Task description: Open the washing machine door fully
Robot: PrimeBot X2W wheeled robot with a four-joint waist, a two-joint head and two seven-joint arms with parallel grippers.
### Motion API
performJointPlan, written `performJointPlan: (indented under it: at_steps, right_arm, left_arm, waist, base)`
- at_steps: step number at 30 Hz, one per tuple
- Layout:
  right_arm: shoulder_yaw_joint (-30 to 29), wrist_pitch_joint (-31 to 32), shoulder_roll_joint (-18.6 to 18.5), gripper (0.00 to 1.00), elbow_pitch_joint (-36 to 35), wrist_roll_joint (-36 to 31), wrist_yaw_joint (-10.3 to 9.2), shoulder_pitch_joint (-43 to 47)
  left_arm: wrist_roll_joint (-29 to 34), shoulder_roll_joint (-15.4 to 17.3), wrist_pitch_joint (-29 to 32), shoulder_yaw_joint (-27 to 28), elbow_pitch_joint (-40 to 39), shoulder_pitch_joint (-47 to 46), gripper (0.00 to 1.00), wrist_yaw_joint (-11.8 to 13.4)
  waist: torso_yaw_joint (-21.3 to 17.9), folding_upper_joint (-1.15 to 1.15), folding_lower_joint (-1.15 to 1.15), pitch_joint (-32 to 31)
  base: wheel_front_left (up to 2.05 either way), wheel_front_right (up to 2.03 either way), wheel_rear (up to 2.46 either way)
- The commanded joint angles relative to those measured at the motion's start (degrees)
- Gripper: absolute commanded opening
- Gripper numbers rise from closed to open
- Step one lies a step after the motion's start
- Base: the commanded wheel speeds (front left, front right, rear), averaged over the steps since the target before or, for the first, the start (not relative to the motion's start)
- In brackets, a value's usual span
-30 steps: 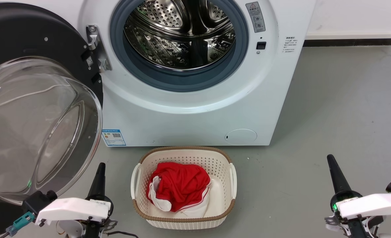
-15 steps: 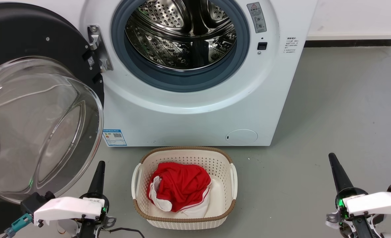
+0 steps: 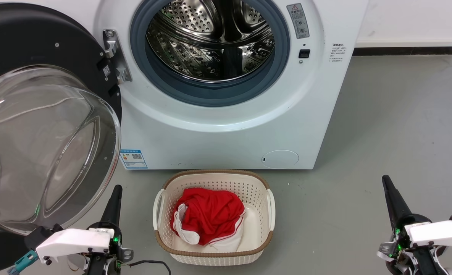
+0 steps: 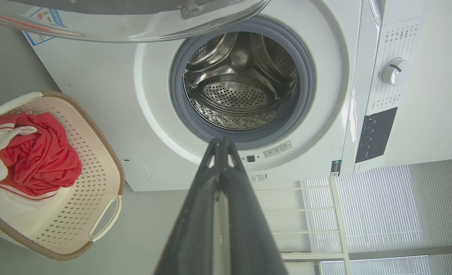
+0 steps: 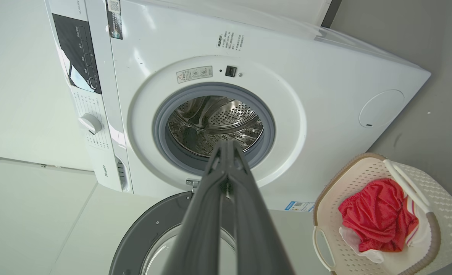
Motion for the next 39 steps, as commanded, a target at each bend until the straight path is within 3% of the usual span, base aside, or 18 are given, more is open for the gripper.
performJointPlan:
  at_steps: [1,29,39]
  right_arm:
    - [-0.17,0.28,-0.13,0.00,0.03,1.15,0.01,-1.08]
    - [-1.62,2.69,0.26,0.00,1.91,12.68,0.00,-2.07]
    - [-1.83,2.75,0.48,0.00,1.88,12.01,0.00,-2.08]
  left_arm:
    - [-0.93,-0.03,0.33,0.39,0.00,-1.16,0.00,-0.51]
    - [-12.13,-0.89,3.31,2.19,0.96,-1.41,0.00,-2.05]
    - [-11.90,-0.86,3.25,2.13,0.93,-1.37,0.00,-2.04]
  waist:
    - [0.01,0.00,0.00,-0.01]
    - [0.38,0.00,0.00,-0.20]
    - [0.38,0.00,0.00,-0.20]
  base:
    - [0.00,0.00,0.00]
    - [0.00,0.00,0.00]
    - [0.00,0.00,0.00]
